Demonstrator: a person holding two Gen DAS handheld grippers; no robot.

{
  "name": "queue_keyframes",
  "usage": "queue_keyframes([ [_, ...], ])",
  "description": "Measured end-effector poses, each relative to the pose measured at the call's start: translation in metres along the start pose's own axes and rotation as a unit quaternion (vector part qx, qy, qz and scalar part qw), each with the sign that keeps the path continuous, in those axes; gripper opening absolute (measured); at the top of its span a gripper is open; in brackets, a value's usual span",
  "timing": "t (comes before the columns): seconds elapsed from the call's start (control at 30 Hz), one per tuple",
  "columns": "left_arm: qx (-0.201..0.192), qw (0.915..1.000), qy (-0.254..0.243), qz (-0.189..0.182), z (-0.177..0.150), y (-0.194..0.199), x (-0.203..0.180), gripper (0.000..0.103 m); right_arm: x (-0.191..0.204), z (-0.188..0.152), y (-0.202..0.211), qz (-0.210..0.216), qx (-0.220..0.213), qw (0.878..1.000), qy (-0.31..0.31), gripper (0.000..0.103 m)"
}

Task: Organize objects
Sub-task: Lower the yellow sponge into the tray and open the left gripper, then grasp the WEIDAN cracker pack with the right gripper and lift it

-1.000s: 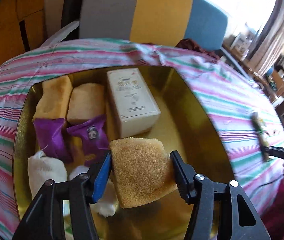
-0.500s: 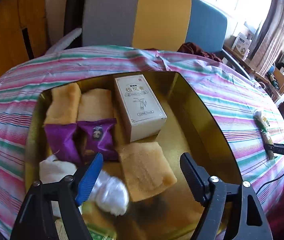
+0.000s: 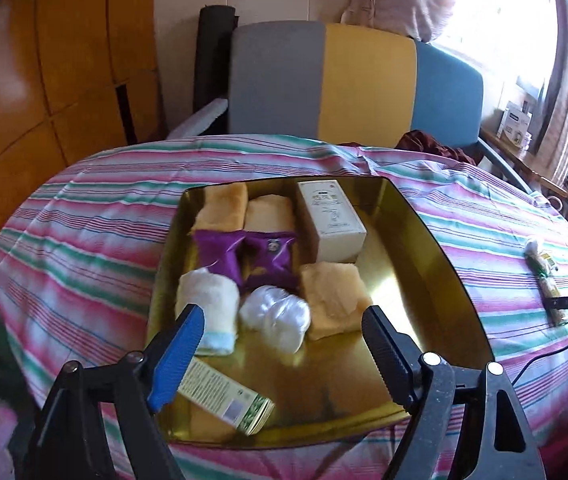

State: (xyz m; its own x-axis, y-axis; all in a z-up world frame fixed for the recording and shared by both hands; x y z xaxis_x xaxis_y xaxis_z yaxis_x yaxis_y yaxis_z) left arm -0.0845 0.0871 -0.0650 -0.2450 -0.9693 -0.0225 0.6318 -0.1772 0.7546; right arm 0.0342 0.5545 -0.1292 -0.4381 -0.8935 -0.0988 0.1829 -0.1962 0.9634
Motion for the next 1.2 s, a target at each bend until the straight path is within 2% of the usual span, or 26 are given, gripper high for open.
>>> queue_keyframes([
  [0.43,0.006,0.9999,0.005,0.008,-0.010,-0.001,0.008,0.082,0.003,0.009,-0.006,-0.019,-0.011,1.000,0.014,0.047],
  [0.9,0.011,0.9998,0.009,0.011,-0.017,-0.002,0.015,0.082,0.006,0.008,-0.008,-0.019,-0.007,1.000,0.014,0.047],
  [1.03,0.011,0.9998,0.010,0.011,-0.017,-0.002,0.018,0.082,0.012,0.002,-0.002,0.006,0.007,1.000,0.008,0.047],
  [1.2,0.007,0.9996,0.023,0.010,-0.015,-0.002,0.028,0.082,0.047,-0.010,0.024,0.051,0.001,0.998,0.024,0.047],
])
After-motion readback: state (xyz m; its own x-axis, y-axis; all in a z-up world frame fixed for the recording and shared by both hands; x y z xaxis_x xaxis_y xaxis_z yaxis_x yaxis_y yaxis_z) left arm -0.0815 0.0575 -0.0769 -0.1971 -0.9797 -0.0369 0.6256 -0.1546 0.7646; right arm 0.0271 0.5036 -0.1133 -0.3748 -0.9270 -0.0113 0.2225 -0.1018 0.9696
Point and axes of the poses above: each gripper's, at about its wrist camera, not at the fingertips, and y roughly against the way its jaws point, x to its left, z to its top, the point moved 8 cm from there along -y, roughly the way its jaws point, and after that the axes turned 4 degrees about x, right-handed, at the moved point
